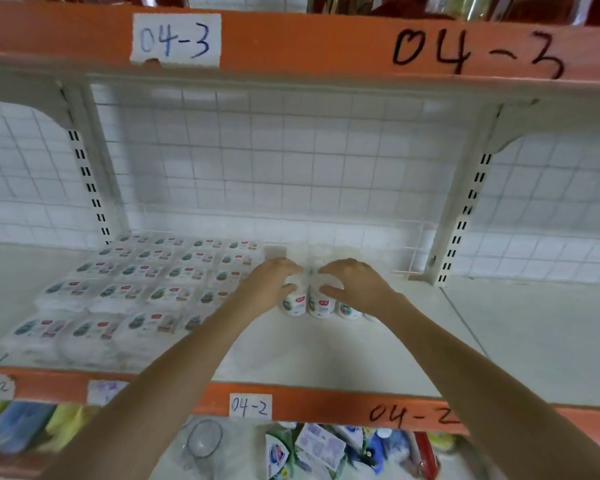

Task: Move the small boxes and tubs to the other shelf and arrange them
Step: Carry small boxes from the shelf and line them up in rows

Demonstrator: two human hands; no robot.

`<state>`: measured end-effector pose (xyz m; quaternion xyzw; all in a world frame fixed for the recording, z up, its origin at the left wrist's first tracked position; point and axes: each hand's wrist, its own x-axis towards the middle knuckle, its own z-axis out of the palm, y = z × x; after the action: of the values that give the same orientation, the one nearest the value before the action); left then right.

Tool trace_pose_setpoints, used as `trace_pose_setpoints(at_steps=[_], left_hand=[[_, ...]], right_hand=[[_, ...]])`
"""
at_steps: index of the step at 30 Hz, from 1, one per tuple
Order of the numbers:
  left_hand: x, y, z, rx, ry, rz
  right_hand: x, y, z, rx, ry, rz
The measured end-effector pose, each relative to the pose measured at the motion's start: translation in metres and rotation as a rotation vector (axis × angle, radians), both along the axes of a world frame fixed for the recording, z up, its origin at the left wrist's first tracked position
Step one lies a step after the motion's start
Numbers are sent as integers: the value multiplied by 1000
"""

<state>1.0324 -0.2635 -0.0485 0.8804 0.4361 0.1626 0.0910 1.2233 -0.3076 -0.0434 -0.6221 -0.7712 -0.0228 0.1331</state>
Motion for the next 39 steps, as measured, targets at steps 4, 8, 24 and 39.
trace_pose_setpoints(at_steps=[4,8,24,39], left_hand=[[6,0,-6,4,-4,29],[9,2,-9,33,-10,47],[7,6,-3,127,27,29],[7,7,0,124,51,-7]], right_hand=[[5,9,-6,65,-53,33],[5,14,-9,24,-11,34],[8,14,-10,-58,169,77],[6,10,-10,-81,187,52]])
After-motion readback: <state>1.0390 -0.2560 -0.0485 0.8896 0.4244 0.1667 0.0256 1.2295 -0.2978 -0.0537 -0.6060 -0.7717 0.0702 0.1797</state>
